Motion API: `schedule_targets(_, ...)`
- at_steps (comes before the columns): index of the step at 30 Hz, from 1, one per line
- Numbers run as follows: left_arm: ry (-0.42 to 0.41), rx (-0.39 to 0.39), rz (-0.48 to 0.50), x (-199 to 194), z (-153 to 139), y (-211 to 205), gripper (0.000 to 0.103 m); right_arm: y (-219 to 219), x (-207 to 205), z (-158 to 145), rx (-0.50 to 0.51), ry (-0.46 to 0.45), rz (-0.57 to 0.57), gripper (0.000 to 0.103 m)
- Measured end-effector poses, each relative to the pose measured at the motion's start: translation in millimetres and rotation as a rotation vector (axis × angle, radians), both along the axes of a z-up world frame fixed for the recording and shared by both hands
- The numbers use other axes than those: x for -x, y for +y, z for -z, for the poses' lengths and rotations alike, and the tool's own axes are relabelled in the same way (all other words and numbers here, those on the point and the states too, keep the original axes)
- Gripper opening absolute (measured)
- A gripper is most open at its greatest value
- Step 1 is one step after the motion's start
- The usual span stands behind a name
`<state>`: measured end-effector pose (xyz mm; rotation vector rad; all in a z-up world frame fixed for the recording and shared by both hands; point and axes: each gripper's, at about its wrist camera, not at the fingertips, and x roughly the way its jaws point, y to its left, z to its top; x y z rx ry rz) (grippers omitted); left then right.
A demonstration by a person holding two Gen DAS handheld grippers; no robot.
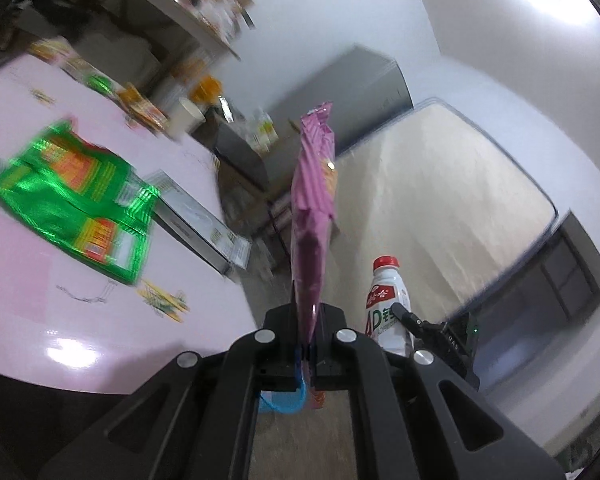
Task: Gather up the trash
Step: 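Carry the chip bag and drink bottle toward the blue wastebasket with both grippers, then open both grippers to drop the chip bag and bottle into the wastebasket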
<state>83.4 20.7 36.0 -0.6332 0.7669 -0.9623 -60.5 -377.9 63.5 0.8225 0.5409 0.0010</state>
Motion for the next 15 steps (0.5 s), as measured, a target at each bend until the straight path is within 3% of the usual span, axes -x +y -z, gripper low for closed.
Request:
schedule_targets(8,0.044,-0.158,0.293,0.8,7.7,-136.5,0.001,-64.1,100.0,28.2,-0.002,0.087,0.316,0.061)
schedule_targets(15,0.053,-0.381,0.486,12.6,40.6,-270.3,0.002,-102.8,128.9,85.5,-0.119,0.166,0.418,0.061)
